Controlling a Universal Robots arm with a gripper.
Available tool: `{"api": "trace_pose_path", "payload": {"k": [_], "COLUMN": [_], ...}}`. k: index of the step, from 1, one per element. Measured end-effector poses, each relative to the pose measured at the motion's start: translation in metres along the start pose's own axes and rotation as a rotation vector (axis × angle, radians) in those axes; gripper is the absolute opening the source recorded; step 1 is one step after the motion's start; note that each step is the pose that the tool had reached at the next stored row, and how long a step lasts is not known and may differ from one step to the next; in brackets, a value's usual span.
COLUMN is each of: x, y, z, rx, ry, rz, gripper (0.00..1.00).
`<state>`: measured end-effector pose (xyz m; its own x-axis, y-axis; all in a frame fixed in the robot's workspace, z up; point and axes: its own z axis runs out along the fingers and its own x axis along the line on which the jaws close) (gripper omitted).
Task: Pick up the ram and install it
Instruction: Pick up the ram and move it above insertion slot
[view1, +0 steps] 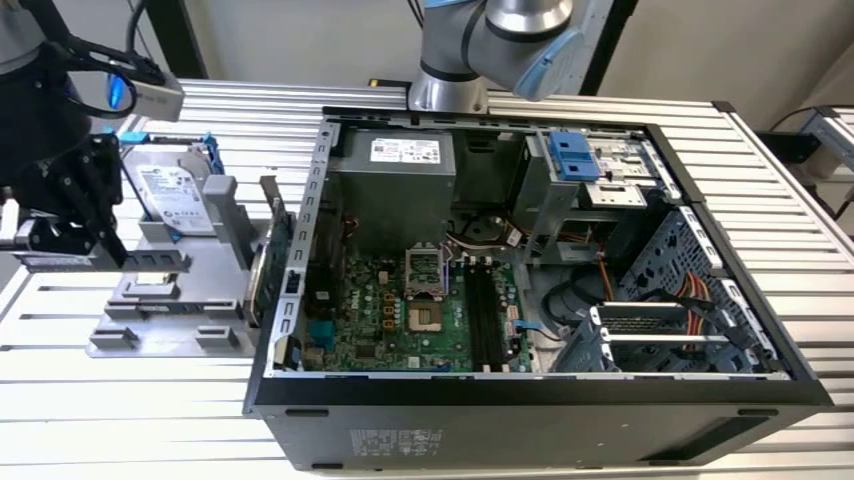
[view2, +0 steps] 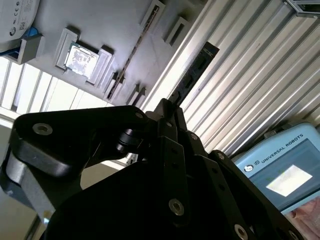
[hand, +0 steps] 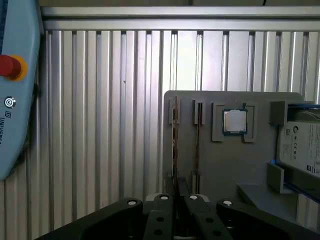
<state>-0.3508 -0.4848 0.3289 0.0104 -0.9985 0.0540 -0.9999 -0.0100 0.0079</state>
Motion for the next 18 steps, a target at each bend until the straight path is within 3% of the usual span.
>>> {"api": "trace_pose_path", "payload": {"k": [18], "x": [0.0007], "y": [0.0001], "z": [-0.0139], "rx": [-0.0001], "ry": [0.0001], "rz": [0.000], "gripper": [0.00]}}
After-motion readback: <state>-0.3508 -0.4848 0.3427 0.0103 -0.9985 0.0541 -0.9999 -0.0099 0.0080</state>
